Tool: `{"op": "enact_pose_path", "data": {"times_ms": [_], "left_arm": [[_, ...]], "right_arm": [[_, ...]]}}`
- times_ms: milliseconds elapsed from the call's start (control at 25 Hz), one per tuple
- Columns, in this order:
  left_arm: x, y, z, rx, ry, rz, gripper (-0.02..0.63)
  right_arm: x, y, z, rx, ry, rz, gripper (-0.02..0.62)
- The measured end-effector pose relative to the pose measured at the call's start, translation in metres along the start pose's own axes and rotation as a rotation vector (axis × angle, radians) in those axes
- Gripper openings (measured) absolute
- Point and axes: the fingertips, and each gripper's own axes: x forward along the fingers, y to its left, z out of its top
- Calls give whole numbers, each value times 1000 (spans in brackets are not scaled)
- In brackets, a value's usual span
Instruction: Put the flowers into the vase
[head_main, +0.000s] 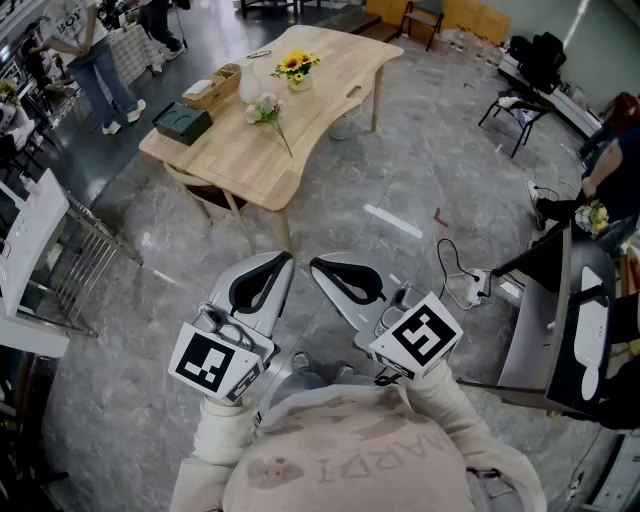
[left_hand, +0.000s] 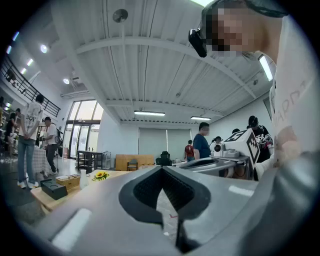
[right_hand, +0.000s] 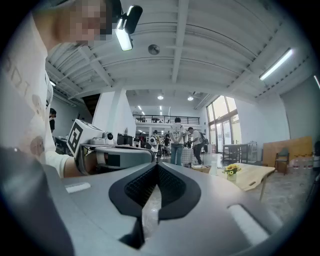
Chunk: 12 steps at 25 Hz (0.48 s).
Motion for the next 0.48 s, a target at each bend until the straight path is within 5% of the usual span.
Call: {"op": "enact_pose_path", "data": {"times_ms": [480], "left_arm": [[0, 15, -3, -6, 6, -10, 0]], "right_arm": [[15, -3, 0, 17, -4, -11, 26]]}}
